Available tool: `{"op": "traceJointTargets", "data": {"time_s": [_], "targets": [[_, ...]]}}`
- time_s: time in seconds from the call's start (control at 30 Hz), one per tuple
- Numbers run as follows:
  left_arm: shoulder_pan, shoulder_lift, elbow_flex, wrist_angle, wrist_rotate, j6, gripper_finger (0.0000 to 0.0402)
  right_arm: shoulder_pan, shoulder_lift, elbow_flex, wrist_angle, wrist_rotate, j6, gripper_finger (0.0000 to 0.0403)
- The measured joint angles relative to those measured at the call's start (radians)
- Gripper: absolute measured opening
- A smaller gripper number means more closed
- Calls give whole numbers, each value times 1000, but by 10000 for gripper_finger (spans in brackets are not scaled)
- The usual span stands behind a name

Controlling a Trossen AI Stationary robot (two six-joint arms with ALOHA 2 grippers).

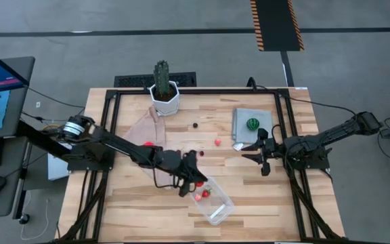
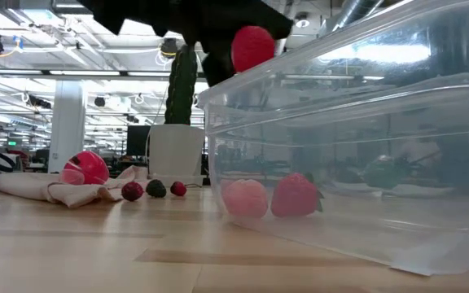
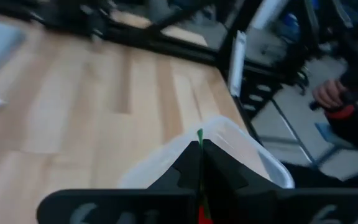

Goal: Pick and placing Produce into tupperware
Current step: Put the strawberry into the transparent bin, then put the bottom red cherry into the transparent bin

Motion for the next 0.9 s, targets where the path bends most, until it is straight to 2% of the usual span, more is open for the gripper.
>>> {"op": "traceJointTargets", "data": {"time_s": [0.07, 0.2, 0.3, 0.47, 0.6, 0.8, 0.9], "targets": [[-6, 46, 38, -2, 37, 0, 0, 0, 0, 0, -11, 0, 1, 134], [-26, 94, 85, -8, 48, 12, 0, 0, 0, 0, -45, 0, 30, 134], [-35, 95, 96, -6, 84, -20, 0, 0, 0, 0, -62, 0, 52, 132], [-38, 94, 96, -32, 72, -35, 9, 0, 0, 0, -53, 0, 52, 134], [-39, 111, 96, -27, 42, -36, 29, 0, 0, 0, -35, 0, 47, 134], [-39, 111, 95, -31, 8, -27, 82, 1, 0, 0, -27, -1, 44, 133], [-38, 111, 95, 15, 5, 10, 102, 1, 0, 0, -15, -4, 34, 134]]}}
